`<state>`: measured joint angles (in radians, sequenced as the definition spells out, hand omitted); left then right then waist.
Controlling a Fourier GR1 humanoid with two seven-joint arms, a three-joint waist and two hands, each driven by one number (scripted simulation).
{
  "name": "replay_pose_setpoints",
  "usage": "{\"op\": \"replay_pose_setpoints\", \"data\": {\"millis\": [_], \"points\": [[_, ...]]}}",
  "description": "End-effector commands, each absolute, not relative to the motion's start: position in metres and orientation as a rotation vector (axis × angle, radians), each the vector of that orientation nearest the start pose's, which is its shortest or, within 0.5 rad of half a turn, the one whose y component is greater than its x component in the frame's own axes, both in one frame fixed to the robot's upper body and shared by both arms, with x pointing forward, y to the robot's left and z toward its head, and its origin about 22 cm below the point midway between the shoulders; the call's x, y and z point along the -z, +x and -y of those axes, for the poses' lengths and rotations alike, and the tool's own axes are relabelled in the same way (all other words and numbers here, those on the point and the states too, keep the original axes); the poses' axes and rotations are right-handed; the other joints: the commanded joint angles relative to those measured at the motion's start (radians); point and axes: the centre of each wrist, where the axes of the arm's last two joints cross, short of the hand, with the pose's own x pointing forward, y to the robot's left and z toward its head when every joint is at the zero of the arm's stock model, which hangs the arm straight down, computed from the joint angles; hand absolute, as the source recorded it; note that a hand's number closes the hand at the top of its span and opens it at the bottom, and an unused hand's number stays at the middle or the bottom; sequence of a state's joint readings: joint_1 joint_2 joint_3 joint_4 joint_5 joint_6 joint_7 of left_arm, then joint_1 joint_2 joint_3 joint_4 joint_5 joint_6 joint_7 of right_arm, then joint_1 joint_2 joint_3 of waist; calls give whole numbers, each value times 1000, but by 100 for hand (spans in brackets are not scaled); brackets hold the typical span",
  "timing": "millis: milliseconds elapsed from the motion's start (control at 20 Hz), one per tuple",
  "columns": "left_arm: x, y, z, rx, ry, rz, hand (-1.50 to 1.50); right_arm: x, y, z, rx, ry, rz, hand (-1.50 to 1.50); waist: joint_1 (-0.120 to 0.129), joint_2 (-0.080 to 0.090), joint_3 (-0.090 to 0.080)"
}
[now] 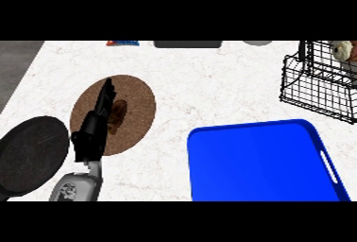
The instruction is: Pick the cupcake from the tray and place it in the tiered basket
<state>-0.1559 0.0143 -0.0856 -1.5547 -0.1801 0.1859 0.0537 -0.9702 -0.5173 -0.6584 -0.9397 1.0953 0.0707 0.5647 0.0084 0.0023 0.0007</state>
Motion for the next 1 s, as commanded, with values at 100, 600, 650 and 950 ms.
{"op": "replay_pose_setpoints", "data": {"millis": [100, 600, 650, 950], "points": [[-31, 266, -193, 101, 182, 1661, 0, -274, 372, 413, 274, -1294, 1076, -150, -10, -7, -1], [-31, 267, -233, 75, 241, 1644, 0, -247, 244, 505, 589, -1207, 1111, -150, -60, -17, 0], [-28, 268, -215, 52, 239, 1638, 0, -253, 222, 519, 581, -1237, 1127, -150, -65, -16, 0], [-25, 249, -226, 62, 237, 1627, 0, -214, 120, 528, 558, -1200, 1137, -150, -67, -21, 0]]}}
